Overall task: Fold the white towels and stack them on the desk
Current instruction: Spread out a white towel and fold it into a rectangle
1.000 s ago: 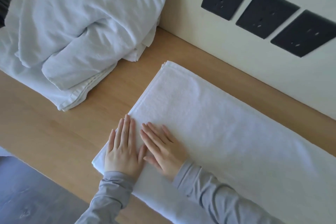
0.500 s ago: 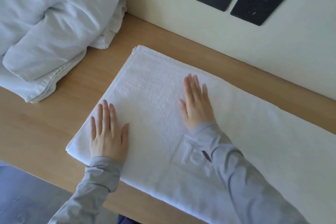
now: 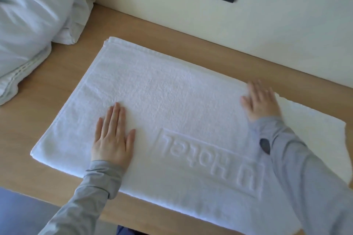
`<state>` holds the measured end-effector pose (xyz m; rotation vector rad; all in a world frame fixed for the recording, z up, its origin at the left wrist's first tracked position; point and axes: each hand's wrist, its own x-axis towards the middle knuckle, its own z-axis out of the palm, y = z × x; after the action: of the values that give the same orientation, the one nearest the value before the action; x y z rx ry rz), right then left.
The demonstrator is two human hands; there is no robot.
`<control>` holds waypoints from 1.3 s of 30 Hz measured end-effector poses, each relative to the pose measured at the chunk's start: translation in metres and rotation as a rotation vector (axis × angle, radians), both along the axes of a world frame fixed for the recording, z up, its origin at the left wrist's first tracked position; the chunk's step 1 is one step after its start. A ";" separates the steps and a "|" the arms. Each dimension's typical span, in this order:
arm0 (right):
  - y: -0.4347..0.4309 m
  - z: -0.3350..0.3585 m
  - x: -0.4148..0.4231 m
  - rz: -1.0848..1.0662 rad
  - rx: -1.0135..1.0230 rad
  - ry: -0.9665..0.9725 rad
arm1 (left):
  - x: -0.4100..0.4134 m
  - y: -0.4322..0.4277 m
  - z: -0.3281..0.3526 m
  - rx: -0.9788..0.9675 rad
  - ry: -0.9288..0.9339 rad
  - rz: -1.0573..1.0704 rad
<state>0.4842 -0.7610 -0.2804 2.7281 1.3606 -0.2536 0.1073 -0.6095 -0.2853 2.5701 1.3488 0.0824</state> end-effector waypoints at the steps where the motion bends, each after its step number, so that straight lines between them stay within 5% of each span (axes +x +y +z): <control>1: -0.003 0.001 0.014 -0.092 -0.060 0.009 | 0.001 -0.001 0.000 0.003 0.003 0.001; 4: 0.001 0.006 0.007 -0.147 -0.084 -0.030 | 0.005 -0.003 0.004 0.001 0.011 0.027; 9: -0.005 0.016 -0.122 0.120 0.285 0.051 | 0.050 -0.050 0.013 -0.021 -0.059 -0.101; 12: -0.031 0.003 -0.187 0.353 0.233 0.099 | 0.079 -0.085 0.009 -0.031 -0.055 -0.231; 16: -0.070 -0.004 -0.135 0.448 0.126 0.114 | 0.079 -0.088 -0.002 0.004 -0.003 -0.217; 25: -0.096 0.000 0.029 -0.211 0.001 0.084 | 0.081 -0.091 -0.004 0.013 0.044 -0.190; 29: -0.125 0.017 -0.001 -0.383 0.397 0.118 | 0.082 -0.091 -0.005 0.003 0.027 -0.201; 32: -0.186 0.025 -0.021 -0.820 0.742 0.109 | 0.082 -0.093 -0.005 0.003 0.019 -0.202; 35: -0.232 0.025 -0.035 -1.228 0.921 0.349 | 0.083 -0.092 -0.004 0.000 0.014 -0.208; 39: -0.247 0.024 -0.037 -1.255 1.024 0.632 | 0.092 -0.103 0.004 -0.045 -0.024 -0.229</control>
<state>0.4474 -1.0084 -0.2563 4.1681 -0.7961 -0.6329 0.1989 -0.7125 -0.2815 2.6558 1.0277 0.0423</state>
